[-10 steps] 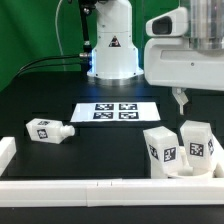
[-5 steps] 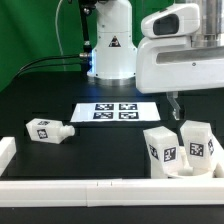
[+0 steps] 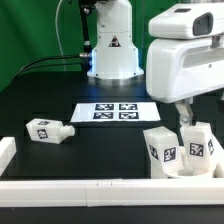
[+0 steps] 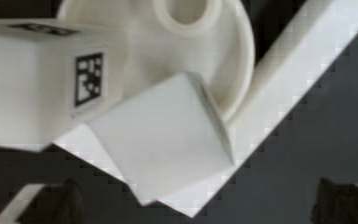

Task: Assemble stool

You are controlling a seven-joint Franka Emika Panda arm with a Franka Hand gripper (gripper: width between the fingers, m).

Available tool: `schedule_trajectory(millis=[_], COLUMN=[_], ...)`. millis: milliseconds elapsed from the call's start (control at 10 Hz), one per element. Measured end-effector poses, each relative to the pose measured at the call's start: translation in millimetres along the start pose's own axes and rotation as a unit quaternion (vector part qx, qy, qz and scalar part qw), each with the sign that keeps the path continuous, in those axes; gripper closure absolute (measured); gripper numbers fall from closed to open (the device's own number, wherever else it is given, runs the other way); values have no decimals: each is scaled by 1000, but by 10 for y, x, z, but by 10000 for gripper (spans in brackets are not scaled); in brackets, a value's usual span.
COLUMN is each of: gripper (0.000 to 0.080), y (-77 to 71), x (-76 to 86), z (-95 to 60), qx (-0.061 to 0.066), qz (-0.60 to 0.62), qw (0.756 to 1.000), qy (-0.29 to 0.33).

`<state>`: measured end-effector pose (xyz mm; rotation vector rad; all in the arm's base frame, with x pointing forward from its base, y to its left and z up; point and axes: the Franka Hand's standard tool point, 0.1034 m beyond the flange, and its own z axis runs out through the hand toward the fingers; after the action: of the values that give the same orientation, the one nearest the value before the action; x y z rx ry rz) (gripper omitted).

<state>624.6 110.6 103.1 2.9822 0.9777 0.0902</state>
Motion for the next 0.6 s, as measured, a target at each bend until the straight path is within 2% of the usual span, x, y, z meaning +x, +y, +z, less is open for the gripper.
schedule_trajectory(millis=[200,300,600], gripper=[151,151,151], y=[40,55,12], x=[-12,29,3], z=[19,84,297], qx=[-12,-20,-18], qz=[-91,-144,-146], qw=[996,989,989], qy=[-9,-18,-29])
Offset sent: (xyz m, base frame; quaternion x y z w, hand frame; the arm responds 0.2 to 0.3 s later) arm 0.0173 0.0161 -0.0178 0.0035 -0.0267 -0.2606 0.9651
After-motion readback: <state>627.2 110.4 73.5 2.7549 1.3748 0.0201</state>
